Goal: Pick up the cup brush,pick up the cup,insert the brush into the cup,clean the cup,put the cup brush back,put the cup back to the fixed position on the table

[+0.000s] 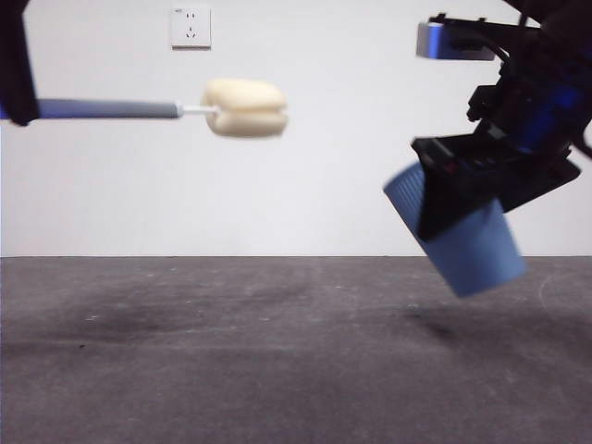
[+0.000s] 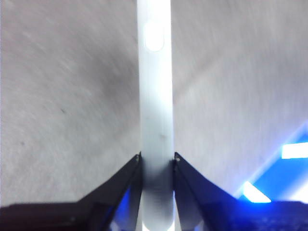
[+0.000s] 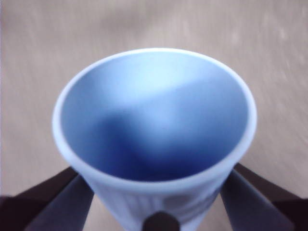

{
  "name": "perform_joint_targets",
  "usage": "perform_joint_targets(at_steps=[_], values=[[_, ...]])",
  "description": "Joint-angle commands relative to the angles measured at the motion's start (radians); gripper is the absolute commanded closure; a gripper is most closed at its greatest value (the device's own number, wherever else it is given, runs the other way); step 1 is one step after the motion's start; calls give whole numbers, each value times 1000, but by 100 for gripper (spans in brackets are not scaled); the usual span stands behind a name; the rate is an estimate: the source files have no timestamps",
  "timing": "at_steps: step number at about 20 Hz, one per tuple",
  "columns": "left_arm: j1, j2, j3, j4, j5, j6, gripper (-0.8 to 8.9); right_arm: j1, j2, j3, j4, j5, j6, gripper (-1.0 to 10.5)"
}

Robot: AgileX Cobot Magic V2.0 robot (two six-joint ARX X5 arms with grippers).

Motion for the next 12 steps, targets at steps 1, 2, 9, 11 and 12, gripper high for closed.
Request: perform_joint_targets(at_steps=[1,2,9,11,12], values=[[-10,5,-3,-32,16,104,822,35,6,49,-130,63,-129,964],[-16,5,-3,-39,37,125,822,62,6,64,-174,104,-185,964],[-123,32,-3,-151,105,179,823,178,16,74,-302,319,-423,963],[-152,58,-3,-165,106,164,822,197,17,74,-311,362,-451,964],[-164,73,-3,-161,105,160,822,214,17,74,-313,383,-472,964]])
